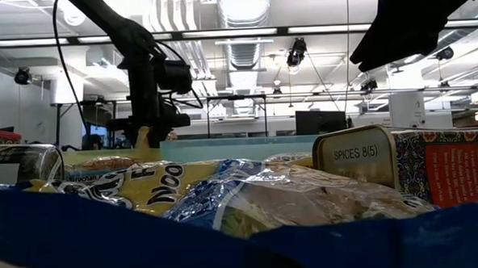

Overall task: Pick & Place Food Item
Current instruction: Put the right yellow noodle pack into the yellow bin

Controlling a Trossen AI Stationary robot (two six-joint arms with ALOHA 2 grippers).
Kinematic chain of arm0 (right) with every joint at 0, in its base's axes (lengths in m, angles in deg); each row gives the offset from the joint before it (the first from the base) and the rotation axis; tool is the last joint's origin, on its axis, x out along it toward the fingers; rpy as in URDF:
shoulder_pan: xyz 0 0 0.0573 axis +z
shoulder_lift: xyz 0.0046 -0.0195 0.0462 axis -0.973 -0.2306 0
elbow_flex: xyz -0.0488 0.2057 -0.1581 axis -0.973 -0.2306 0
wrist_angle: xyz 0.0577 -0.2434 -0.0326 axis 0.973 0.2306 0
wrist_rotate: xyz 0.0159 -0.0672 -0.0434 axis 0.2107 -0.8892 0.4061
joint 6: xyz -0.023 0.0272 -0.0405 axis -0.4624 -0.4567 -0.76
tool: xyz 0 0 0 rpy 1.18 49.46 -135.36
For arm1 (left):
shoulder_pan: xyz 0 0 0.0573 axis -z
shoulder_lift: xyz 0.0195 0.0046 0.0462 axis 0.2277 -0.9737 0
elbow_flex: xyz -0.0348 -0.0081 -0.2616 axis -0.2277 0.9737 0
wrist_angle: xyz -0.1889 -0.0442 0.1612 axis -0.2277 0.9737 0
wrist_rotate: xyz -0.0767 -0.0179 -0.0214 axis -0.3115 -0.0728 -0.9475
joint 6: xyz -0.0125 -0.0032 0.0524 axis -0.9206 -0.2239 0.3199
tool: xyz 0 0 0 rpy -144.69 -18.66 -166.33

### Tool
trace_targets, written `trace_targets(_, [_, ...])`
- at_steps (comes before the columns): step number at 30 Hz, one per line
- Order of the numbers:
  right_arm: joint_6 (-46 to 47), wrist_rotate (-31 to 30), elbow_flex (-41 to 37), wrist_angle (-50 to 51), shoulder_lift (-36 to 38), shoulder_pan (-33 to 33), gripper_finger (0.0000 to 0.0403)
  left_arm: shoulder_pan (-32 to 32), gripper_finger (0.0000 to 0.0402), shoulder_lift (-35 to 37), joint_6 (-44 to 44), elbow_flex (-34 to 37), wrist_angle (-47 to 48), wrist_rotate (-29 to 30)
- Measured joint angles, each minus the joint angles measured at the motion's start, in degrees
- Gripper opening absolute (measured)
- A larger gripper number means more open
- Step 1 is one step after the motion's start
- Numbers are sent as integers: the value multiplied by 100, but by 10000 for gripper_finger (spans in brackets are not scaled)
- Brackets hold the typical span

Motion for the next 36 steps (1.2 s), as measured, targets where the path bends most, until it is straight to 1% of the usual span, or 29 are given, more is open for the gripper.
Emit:
trace_targets(21, [-24,4,0,-79,0,0,237,2,145,-9,2,11,-33,-26])
trace_targets(23, [-24,4,0,-79,0,0,237,2,160,-15,0,17,-62,-26])
trace_targets(27, [-24,4,0,-79,0,0,237,11,207,-55,4,47,-18,-65])
trace_targets(29, [-26,7,0,-79,0,0,237,11,221,-44,3,42,-35,-72])
trace_targets(32, [-28,7,0,-81,0,0,237,11,231,-43,4,42,-35,-53])
trace_targets(36, [-40,9,0,-81,0,0,237,11,235,-37,28,42,-35,-50])
